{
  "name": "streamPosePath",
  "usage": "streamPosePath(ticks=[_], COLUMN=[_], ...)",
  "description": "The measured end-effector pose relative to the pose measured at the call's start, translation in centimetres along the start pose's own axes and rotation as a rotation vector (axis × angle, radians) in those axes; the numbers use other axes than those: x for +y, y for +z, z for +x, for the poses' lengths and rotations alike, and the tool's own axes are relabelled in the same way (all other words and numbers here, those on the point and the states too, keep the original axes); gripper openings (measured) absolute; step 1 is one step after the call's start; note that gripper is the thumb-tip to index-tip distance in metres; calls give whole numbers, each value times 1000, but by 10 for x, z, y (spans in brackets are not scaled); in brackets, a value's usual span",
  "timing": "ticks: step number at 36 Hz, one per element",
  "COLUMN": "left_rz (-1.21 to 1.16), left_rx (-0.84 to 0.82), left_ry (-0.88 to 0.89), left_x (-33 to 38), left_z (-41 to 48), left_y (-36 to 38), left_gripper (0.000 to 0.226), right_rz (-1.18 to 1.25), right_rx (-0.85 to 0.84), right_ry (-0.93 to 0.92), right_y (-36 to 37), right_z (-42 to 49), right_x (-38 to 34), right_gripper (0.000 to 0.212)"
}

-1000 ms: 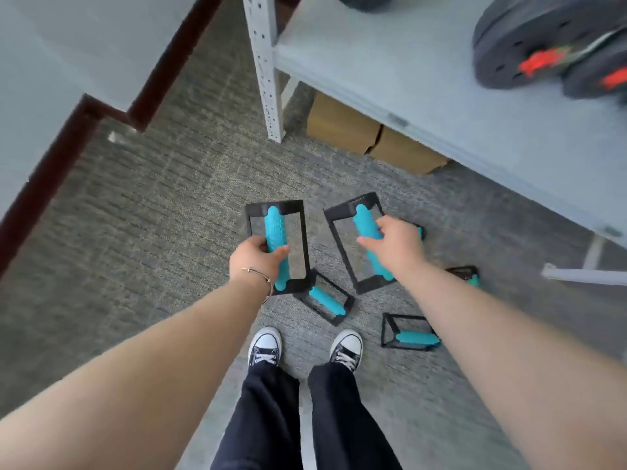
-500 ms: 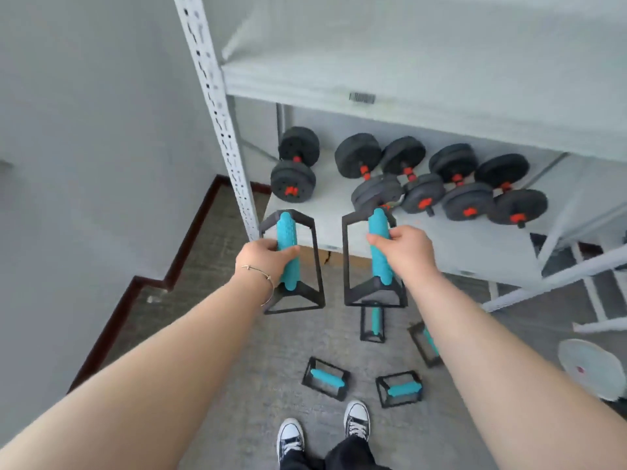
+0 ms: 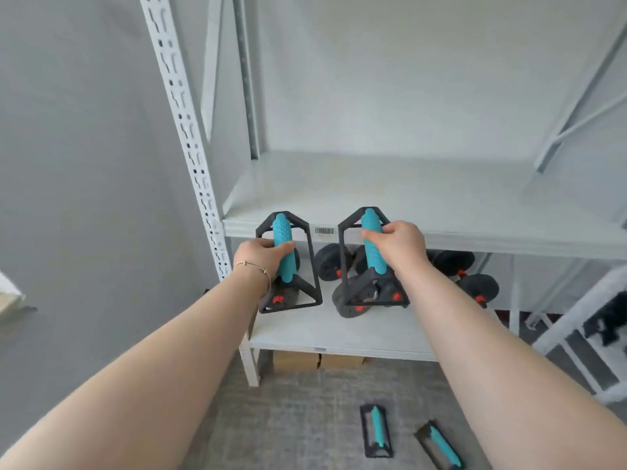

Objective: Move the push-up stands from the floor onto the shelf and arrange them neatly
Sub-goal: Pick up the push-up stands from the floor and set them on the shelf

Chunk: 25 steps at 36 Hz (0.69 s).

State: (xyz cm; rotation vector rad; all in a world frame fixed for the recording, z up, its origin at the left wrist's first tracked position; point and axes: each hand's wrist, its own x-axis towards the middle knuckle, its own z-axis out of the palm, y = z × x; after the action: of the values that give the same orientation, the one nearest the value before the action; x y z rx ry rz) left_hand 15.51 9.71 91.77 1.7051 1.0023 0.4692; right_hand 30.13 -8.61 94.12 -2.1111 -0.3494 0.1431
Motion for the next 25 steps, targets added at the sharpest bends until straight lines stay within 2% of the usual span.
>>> streamPosePath(ticks=[2,14,25], left_rz=[0,-72,1], left_rx=[7,88,147], left_ry=[6,14,41], left_x=[12,83,129], left_z=[7,70,150], left_y=[4,43,76], left_gripper=[22,21,18], right_rz=[35,93,90], right_rx=[21,-3,-83], right_ry=[9,-27,-75], right_y=[-2,-18,-7], right_z=[14,121,226], right_x=[-6,-22,-35], right_gripper=[46,40,36])
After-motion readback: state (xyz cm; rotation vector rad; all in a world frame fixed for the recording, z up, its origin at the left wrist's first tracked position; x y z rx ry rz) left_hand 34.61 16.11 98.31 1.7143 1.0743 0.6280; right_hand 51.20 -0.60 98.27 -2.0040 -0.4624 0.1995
